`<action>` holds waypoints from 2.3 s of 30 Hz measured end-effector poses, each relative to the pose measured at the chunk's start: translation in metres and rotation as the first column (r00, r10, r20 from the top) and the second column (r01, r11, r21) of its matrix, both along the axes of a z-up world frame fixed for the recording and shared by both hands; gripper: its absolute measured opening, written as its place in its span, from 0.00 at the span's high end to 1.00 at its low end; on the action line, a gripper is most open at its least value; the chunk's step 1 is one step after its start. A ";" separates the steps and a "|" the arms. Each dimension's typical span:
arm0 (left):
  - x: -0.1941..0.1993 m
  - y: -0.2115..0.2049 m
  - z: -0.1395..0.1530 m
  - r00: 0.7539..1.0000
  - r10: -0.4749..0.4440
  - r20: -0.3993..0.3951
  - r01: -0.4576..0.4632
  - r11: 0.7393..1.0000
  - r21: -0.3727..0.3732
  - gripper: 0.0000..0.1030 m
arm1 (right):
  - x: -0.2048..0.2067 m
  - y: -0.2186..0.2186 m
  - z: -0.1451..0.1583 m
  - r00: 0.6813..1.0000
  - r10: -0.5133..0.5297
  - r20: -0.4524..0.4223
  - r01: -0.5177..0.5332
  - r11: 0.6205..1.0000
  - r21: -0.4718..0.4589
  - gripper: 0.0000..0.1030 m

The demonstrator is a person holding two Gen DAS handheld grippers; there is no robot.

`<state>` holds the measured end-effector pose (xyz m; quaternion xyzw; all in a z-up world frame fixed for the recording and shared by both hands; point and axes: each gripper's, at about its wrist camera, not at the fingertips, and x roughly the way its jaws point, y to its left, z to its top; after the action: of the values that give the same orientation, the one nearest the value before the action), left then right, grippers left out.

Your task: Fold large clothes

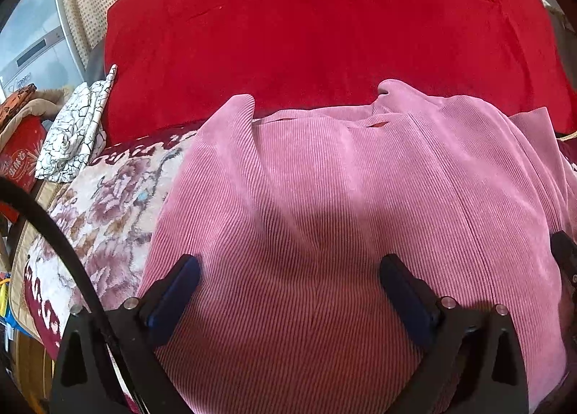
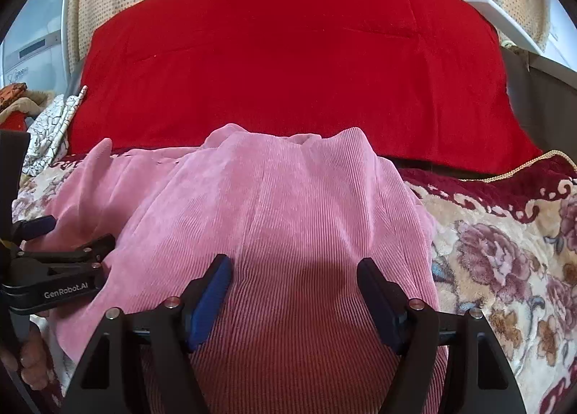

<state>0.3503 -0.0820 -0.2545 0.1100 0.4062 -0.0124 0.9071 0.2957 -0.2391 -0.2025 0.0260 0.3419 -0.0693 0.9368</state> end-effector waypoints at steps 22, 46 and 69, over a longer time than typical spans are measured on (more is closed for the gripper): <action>-0.007 0.019 0.021 0.997 0.051 0.050 -0.048 0.997 -0.055 0.03 | 0.000 -0.005 0.001 1.000 0.012 -0.003 -0.012 0.999 0.032 0.27; -0.099 0.128 0.017 0.988 0.156 -0.020 -0.147 0.873 -0.464 0.03 | -0.027 0.007 -0.007 0.985 0.173 -0.007 -0.170 0.972 0.163 0.27; -0.061 0.116 -0.007 0.970 0.201 -0.135 -0.242 0.804 -0.543 0.14 | -0.039 -0.029 0.009 0.994 0.093 0.049 -0.103 0.958 0.266 0.27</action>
<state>0.2894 0.0335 -0.2618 -0.2070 0.4268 -0.0278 0.8799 0.2567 -0.2678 -0.1933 0.1370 0.3321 0.0245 0.9329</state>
